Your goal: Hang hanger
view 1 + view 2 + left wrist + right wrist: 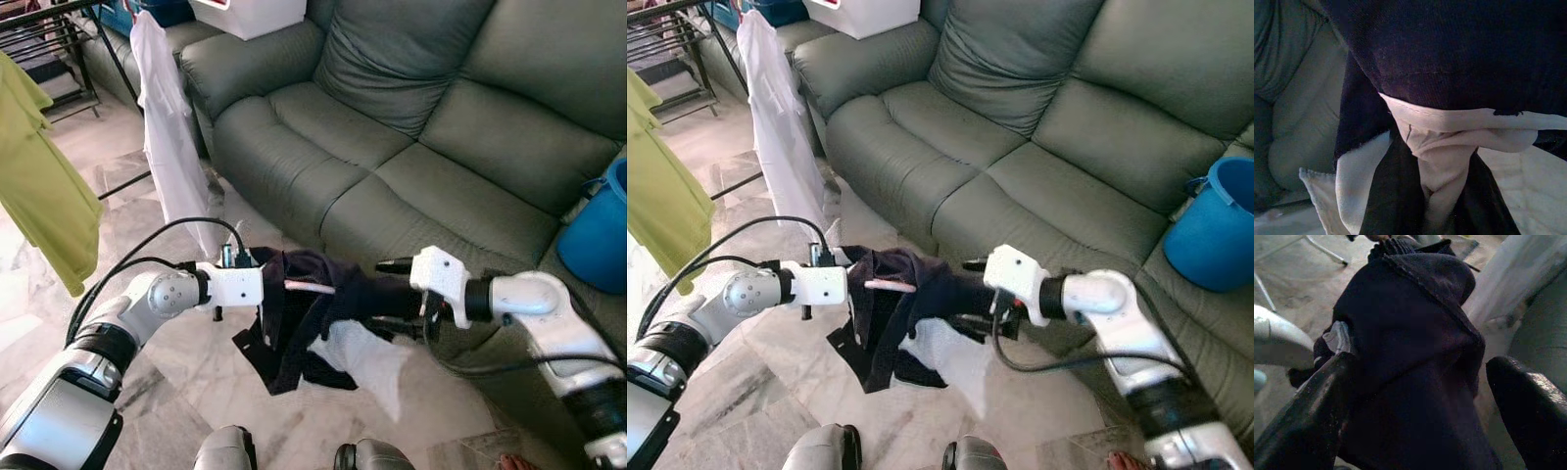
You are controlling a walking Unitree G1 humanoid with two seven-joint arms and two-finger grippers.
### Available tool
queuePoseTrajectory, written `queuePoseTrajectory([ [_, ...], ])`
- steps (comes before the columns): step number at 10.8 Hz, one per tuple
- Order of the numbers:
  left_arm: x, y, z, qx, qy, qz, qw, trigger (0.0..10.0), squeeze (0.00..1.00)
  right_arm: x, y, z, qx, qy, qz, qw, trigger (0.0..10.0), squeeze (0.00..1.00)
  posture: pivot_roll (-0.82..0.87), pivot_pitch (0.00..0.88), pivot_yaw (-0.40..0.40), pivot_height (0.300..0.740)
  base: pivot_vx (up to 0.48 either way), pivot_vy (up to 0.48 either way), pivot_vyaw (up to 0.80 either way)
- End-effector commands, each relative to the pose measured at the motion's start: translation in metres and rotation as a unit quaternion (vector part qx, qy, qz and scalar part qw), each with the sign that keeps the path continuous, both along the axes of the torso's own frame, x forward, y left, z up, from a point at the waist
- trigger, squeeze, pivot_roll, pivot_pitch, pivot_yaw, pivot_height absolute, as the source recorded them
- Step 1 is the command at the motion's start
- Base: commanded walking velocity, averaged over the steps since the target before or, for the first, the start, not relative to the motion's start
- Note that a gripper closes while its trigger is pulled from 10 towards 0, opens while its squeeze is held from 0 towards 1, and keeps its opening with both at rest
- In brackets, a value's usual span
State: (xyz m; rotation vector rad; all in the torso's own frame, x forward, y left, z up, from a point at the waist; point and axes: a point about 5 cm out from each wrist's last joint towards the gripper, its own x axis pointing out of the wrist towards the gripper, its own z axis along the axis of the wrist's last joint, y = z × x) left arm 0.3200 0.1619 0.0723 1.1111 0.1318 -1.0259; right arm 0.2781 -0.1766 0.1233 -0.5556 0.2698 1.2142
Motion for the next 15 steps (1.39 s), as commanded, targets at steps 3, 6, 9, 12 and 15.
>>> queuePoseTrajectory([
  [3,0.003,-0.011,0.012,-0.013,-0.021,-0.031,0.999,0.0,0.0,0.007,-0.009,-0.02,-0.074,0.006,0.009,0.997,0.0,0.0,-0.07,0.059,-0.024,0.74,0.0,0.0,0.0],
  [6,0.002,-0.017,0.013,-0.018,-0.018,-0.043,0.999,0.0,0.0,0.017,0.015,-0.038,-0.091,-0.009,0.03,0.995,0.0,0.0,-0.07,0.063,-0.026,0.74,0.0,0.0,0.0],
  [9,0.001,-0.02,0.012,-0.021,-0.015,-0.046,0.999,0.0,0.0,0.022,0.025,-0.037,-0.096,-0.032,0.052,0.994,0.0,0.0,-0.07,0.065,-0.033,0.74,0.0,0.0,0.0],
  [12,0.0,-0.021,0.009,-0.022,-0.01,-0.044,0.999,0.0,0.0,0.027,0.015,-0.033,-0.092,-0.063,0.029,0.993,0.0,0.0,-0.07,0.066,-0.034,0.74,0.0,0.0,0.0],
  [15,0.001,-0.022,0.009,-0.021,-0.01,-0.042,0.999,0.0,0.0,0.025,0.012,-0.036,-0.087,-0.065,0.025,0.994,0.0,0.0,-0.08,0.063,-0.03,0.74,0.0,0.0,0.0],
])
